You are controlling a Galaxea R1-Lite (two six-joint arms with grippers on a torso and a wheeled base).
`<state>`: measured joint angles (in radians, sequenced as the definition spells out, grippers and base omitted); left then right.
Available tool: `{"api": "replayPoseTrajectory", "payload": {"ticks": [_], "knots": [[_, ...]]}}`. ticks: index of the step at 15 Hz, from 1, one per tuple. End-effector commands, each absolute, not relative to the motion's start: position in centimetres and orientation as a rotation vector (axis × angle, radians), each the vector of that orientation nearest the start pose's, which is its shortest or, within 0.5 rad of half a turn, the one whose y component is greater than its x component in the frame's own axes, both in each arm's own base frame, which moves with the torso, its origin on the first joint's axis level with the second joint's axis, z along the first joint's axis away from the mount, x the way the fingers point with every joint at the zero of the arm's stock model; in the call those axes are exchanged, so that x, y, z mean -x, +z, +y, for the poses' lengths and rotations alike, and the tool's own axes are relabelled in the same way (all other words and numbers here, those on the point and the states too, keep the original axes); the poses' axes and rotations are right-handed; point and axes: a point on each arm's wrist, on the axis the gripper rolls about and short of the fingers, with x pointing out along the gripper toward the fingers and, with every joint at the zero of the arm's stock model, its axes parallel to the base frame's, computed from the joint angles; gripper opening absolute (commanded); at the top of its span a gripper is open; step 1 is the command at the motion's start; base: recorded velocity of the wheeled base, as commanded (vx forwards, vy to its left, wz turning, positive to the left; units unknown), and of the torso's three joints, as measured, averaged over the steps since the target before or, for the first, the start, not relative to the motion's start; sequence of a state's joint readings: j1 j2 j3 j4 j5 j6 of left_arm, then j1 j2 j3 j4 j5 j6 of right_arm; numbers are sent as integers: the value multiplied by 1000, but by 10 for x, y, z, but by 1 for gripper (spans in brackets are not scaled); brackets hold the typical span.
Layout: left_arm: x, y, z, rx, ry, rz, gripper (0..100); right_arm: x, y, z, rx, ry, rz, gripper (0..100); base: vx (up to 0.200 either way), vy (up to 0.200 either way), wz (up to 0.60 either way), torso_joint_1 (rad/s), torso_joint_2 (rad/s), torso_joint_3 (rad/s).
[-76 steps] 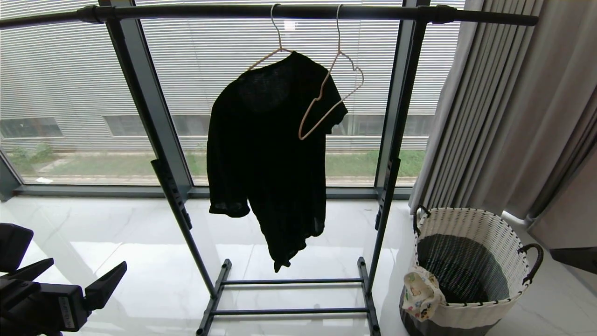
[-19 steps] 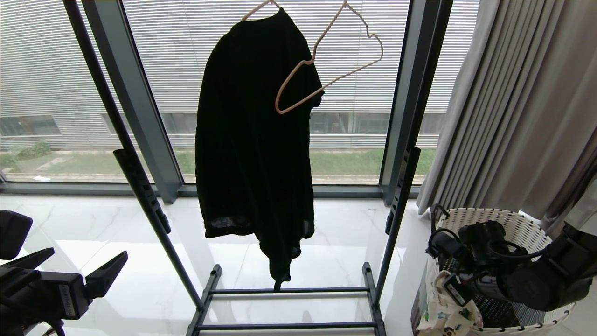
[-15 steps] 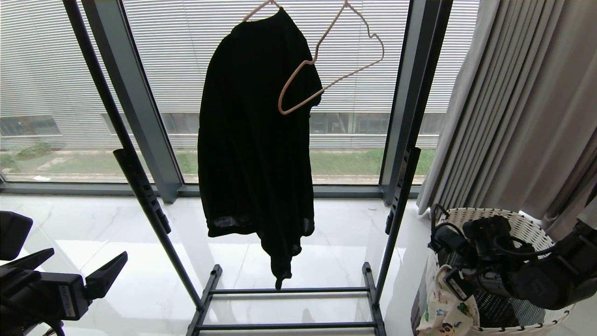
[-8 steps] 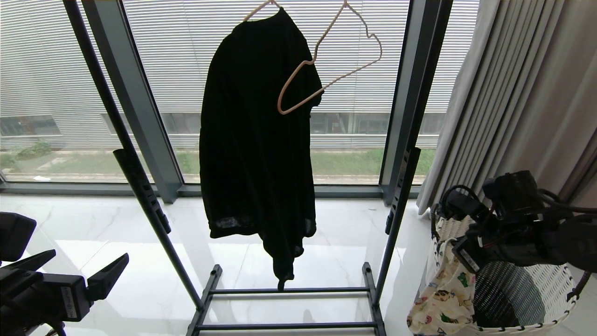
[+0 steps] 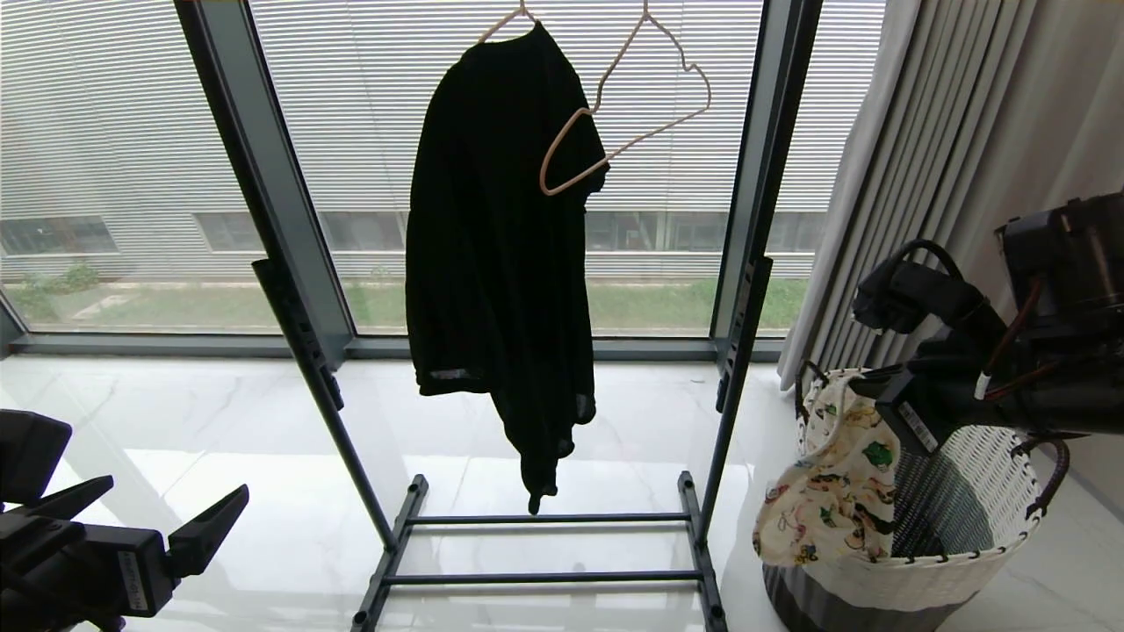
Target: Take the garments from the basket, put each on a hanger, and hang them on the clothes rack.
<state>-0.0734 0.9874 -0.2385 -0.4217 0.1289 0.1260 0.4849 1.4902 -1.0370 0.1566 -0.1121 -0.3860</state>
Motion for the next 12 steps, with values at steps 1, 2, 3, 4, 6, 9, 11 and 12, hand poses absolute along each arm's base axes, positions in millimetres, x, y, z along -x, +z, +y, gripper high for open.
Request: {"api": "replayPoseTrajectory", "payload": {"ticks": [1,2,3,4,6,9,11,12], "knots": [[-108,154,-8,-161,9,320,100,-214,246,115,543,484,457,0,-200,0,0,-2,2,7],[-108,154,-9,-163,-5,319,100,-212,250,115,540,485,445,0,-200,0,0,2,7,-7],[-108,154,-11,-168,-22,318,100,-211,253,115,541,486,444,0,-200,0,0,2,-2,-2],[-108,154,-14,-170,-43,317,100,-208,258,116,544,496,445,0,-200,0,0,2,2,7],[-107,154,-22,-178,-115,311,100,-205,264,119,540,508,425,0,-100,0,0,1,1,-4],[-108,164,-55,-62,-361,304,100,-201,269,124,541,532,401,0,0,0,0,0,0,0],[-119,175,-83,-20,-474,322,100,-197,273,124,537,541,383,0,0,0,0,0,0,0],[-125,177,-94,-32,-514,335,100,-194,275,125,536,550,374,0,0,0,0,0,0,0]]}}
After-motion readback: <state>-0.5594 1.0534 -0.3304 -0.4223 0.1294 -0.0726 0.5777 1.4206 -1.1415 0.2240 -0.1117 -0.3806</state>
